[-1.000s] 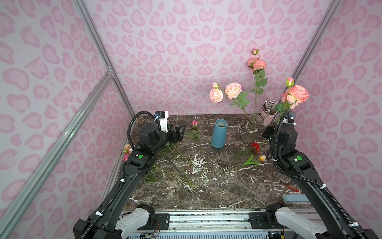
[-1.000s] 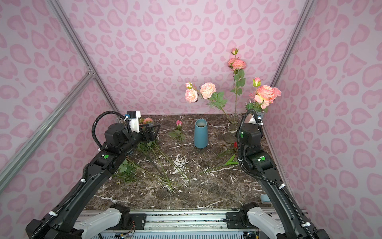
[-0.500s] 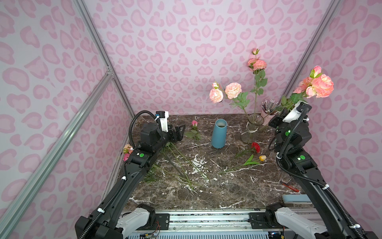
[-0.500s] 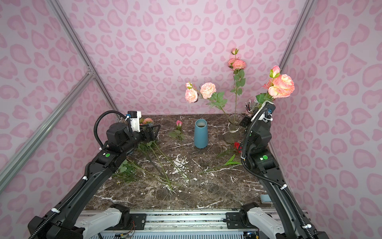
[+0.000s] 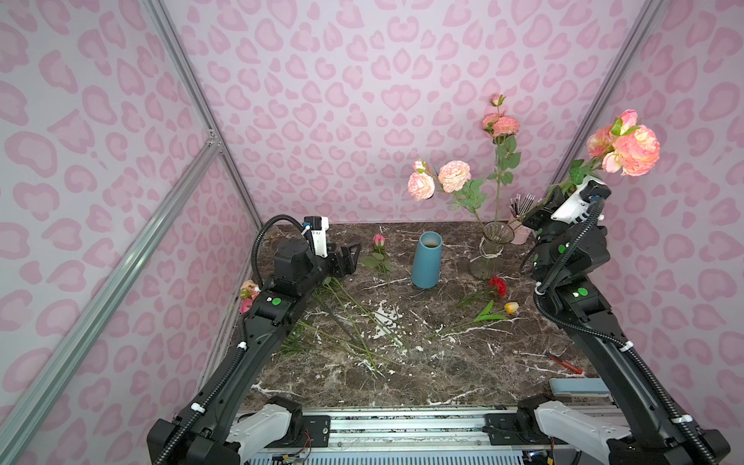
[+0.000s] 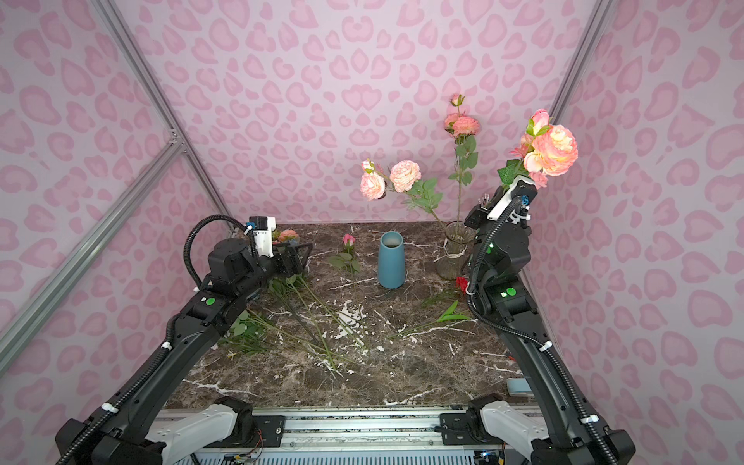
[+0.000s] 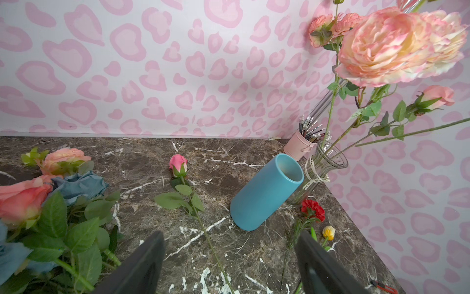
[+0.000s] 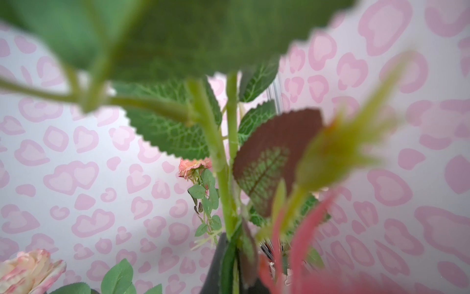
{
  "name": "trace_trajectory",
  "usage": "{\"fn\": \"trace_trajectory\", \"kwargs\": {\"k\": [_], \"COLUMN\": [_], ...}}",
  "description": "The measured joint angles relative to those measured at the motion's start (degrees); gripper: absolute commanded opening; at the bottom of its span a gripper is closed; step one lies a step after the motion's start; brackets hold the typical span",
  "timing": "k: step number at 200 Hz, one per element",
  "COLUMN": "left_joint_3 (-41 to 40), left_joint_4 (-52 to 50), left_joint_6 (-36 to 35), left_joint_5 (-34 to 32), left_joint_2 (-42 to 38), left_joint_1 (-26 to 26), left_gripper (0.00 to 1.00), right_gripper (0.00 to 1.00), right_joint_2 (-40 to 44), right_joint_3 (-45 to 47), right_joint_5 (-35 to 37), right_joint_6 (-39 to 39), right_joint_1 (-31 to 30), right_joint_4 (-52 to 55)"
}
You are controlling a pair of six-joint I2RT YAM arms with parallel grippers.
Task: Place the pink flowers into the vase
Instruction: Place the flower in the vase.
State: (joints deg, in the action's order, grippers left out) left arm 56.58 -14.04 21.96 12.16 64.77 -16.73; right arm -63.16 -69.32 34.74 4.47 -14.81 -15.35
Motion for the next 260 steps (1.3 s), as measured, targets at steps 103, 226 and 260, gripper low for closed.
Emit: {"fn": "trace_trajectory", "kwargs": {"k": [103, 226, 260], "left_joint_3": [-0.09, -0.09, -0.09], "left_joint_4": [0.07, 0.07, 0.02], "left_joint_6": [0.00, 0.02, 0.02], "left_joint_5": [0.87, 1.55, 1.62], "left_joint_2": [0.61, 1.90, 2.25], "left_joint_1": [0.44, 1.79, 2.01], "left_gripper": [0.84, 0.85, 0.86], "right_gripper": [0.00, 0.00, 0.14], "right_joint_2": [-7.19, -21.57, -24.94], "right_joint_3": [4.37, 4.87, 1.90], "right_joint_5": [-1.70, -8.20, -10.99], "right_joint_6": [2.38, 10.60, 12.22], "right_joint_1": [1.40, 5.51, 6.54], "right_joint_4": [-1.77, 2.03, 4.39]}}
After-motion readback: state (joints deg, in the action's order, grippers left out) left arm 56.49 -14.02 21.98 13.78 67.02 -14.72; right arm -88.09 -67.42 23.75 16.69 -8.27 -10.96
